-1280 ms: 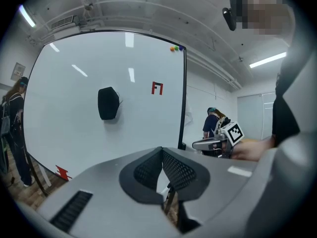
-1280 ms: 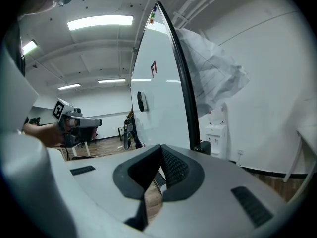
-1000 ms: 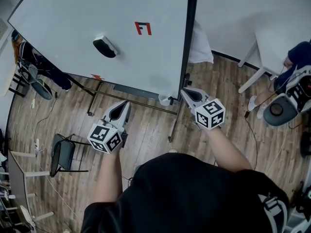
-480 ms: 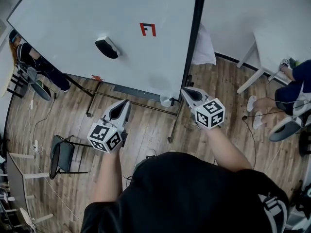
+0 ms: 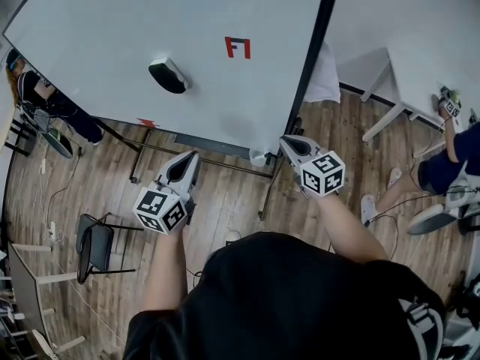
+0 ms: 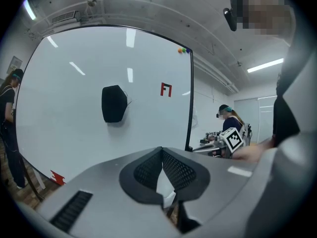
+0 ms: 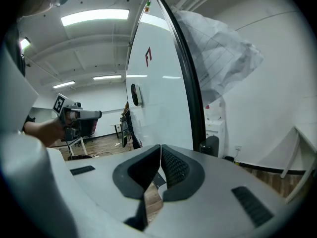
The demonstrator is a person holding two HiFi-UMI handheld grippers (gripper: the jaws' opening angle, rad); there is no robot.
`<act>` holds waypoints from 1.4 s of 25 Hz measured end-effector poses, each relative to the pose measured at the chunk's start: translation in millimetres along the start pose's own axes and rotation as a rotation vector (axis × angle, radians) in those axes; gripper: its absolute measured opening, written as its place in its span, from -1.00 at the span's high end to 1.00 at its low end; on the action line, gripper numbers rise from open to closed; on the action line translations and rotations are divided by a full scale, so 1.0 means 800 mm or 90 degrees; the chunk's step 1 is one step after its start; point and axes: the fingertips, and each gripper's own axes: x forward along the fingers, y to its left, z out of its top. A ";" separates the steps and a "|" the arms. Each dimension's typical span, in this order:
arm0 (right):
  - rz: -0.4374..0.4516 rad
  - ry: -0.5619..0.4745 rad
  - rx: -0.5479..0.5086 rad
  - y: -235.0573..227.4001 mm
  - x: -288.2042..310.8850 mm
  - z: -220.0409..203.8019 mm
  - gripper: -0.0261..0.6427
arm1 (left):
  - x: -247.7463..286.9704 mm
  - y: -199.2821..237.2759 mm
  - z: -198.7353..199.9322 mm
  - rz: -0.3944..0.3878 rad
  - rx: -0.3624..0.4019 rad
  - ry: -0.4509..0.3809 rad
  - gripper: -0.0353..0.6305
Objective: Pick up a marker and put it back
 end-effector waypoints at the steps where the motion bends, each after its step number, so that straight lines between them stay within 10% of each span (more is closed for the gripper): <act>1: 0.001 0.005 0.003 0.000 0.004 -0.006 0.93 | 0.000 0.003 -0.001 -0.001 -0.001 0.001 0.86; 35: 0.009 0.199 0.089 -0.036 0.108 -0.217 0.52 | 0.035 0.077 -0.046 -0.010 -0.042 0.059 0.86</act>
